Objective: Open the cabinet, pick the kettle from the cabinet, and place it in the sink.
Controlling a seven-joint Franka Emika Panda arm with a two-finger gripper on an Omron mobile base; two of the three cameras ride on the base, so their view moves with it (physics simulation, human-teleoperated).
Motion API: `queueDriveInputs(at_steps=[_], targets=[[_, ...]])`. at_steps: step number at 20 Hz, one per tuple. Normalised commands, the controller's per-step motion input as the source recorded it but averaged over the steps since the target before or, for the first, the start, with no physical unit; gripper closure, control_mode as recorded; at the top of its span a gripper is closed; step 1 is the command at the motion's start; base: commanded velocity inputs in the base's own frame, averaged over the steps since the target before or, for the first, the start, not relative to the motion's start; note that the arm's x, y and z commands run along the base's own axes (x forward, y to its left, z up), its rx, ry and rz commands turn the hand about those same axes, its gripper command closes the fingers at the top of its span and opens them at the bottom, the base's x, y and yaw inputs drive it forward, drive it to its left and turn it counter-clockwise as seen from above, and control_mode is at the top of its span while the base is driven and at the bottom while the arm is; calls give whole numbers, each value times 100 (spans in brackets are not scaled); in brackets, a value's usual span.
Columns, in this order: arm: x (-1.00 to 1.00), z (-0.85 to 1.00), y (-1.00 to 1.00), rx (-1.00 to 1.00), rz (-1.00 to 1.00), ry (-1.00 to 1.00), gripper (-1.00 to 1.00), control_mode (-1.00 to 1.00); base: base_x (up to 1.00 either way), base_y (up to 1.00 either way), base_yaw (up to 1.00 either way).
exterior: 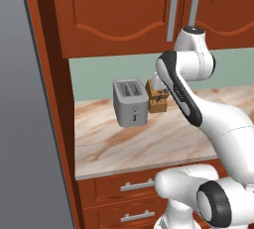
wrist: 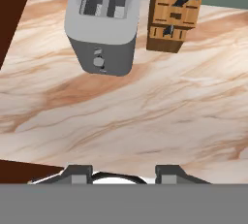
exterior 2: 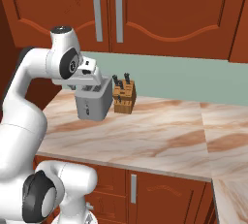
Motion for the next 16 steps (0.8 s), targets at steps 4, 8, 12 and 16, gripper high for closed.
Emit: queueDriveInputs(at_steps=[4,8,12,16], targets=[[-10,0,0,1,0,-5,-100,-100,0,0,0],[-24,2,0,1,0,-36,-100,-100,0,0,0],[-23,18,0,0,-10,-33,-100,-100,0,0,0],[-16,33,0,0,-16,-22,-100,-100,0,0,0]])
